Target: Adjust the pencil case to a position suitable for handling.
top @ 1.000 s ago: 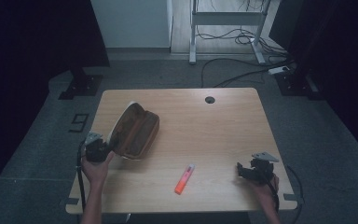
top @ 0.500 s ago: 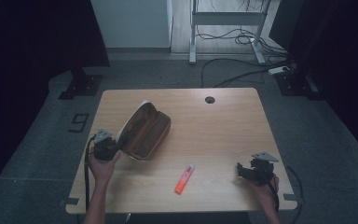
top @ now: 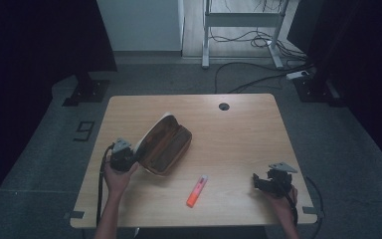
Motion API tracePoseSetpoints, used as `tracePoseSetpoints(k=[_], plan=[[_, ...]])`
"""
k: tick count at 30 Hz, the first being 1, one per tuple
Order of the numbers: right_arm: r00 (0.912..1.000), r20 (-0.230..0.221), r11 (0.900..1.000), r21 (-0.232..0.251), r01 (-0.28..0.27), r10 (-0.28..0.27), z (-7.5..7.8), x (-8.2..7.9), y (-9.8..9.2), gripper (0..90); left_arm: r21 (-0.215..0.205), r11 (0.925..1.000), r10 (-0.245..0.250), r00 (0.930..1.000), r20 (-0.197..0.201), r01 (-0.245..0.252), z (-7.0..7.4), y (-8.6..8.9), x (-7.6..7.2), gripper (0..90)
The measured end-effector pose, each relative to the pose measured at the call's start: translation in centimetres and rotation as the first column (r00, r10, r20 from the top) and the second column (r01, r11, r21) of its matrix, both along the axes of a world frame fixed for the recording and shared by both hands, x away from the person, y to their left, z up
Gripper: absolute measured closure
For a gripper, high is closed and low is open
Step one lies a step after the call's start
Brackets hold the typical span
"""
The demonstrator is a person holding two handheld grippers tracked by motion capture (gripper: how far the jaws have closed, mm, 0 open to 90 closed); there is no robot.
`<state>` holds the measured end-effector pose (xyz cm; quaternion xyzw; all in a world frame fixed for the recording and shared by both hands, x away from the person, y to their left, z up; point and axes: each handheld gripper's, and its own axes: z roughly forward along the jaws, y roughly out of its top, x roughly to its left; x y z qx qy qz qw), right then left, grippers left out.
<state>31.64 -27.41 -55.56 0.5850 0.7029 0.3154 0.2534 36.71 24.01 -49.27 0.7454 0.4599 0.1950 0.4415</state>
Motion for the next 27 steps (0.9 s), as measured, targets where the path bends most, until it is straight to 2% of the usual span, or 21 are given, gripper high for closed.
tracePoseSetpoints(k=[13, 21, 27], plan=[[1.0, -0.001, 1.0, 0.001, 0.001, -0.001, 0.0, 0.0, 0.0, 13.3, 0.028, 0.9983, -0.05, 0.9984, -0.027, 0.05, -1.2, -1.7, 0.8, 85.8], [1.0, 0.0, 1.0, 0.001, 0.0, 0.0, 0.0, 0.0, 0.0, 13.3, 0.025, 0.9974, -0.067, 0.9969, -0.04, 0.068, -1.8, -2.0, 1.2, 85.5], [1.0, 0.0, 1.0, 0.0, 0.0, 0.0, 0.0, 0.0, 0.0, 13.3, 0.05, 0.996, -0.072, 0.9967, -0.037, 0.073, -2.1, -1.9, 1.2, 83.0]])
